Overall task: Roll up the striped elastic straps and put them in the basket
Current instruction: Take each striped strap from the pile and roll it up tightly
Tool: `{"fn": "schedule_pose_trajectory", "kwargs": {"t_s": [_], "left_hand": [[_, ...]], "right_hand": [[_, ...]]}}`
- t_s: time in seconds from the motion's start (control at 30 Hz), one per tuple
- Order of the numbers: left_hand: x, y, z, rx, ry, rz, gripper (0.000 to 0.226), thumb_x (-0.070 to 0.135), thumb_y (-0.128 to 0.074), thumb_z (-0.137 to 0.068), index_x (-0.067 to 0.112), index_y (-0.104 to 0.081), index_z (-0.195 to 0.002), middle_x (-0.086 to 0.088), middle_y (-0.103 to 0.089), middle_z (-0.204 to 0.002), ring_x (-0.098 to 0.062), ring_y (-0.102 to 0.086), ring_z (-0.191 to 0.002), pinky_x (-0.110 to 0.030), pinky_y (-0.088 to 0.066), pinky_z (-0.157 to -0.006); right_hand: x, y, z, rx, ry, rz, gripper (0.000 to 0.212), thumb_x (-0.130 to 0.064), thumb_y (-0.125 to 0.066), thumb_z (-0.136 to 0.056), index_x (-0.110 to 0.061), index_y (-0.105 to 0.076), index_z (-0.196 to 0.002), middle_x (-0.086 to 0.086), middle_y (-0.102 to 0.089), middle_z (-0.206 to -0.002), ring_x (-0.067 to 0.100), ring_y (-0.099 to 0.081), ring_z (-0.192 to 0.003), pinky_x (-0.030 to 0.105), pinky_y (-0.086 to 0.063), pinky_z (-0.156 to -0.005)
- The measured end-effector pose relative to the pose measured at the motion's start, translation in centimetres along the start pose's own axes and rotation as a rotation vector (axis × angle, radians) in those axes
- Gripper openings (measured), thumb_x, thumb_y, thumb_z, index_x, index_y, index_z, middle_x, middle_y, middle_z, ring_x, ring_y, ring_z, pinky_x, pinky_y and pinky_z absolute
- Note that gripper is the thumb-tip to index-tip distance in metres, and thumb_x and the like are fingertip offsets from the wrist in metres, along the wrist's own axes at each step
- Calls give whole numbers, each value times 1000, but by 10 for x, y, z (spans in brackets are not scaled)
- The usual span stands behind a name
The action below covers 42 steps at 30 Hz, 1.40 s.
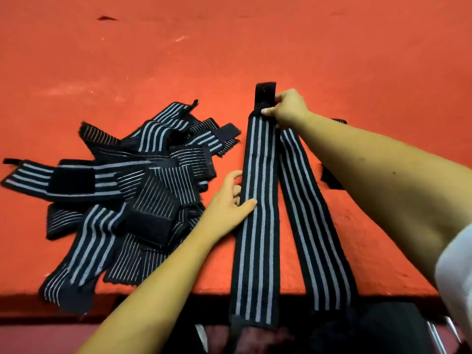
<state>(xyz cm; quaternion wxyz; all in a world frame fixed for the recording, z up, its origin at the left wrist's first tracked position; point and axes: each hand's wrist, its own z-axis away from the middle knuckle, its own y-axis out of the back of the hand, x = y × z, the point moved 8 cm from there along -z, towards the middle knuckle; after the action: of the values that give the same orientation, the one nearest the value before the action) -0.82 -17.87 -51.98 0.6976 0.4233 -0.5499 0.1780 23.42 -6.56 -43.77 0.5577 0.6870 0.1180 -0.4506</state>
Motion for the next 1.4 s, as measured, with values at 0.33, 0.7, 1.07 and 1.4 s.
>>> {"fn": "schedule_pose_trajectory", "kwargs": {"t_s": [0.33,0.7,1.07,1.4], "left_hand": [[2,-1,-1,43,-59,-189,28,26,-66,-89,25,-51,-112,6,-51,-67,-6,-48,-57,-37,-47,-62],[53,50,18,367,-338,-268,18,8,-64,-86,11,-67,-103,2,-46,-99,-6,-48,-83,-17,-43,-78],[-21,125,-10,353,-131,-1180,92,81,-44,-77,29,-35,-152,-10,-33,-158,-27,-20,-150,-58,-12,-120],[-22,154,-26,490,-159,-1089,85,49,-70,-75,24,-38,-150,-9,-39,-154,-29,-31,-144,-54,-19,-118]], "right_hand": [[18,-48,-38,71,-107,227,44,-33,-77,-84,-1,-66,-111,19,-68,-114,33,-66,-103,35,-48,-79],[-44,-112,5,-228,392,416,61,-39,-73,-85,-12,-52,-136,18,-52,-129,33,-52,-121,36,-40,-103],[-77,-162,23,-455,490,660,68,-34,-76,-79,-17,-44,-137,13,-54,-131,34,-49,-123,45,-41,-103],[-109,-50,25,-75,274,-198,35,-9,-64,-87,-20,-36,-69,-1,-38,-66,14,-42,-67,28,-30,-56]]}}
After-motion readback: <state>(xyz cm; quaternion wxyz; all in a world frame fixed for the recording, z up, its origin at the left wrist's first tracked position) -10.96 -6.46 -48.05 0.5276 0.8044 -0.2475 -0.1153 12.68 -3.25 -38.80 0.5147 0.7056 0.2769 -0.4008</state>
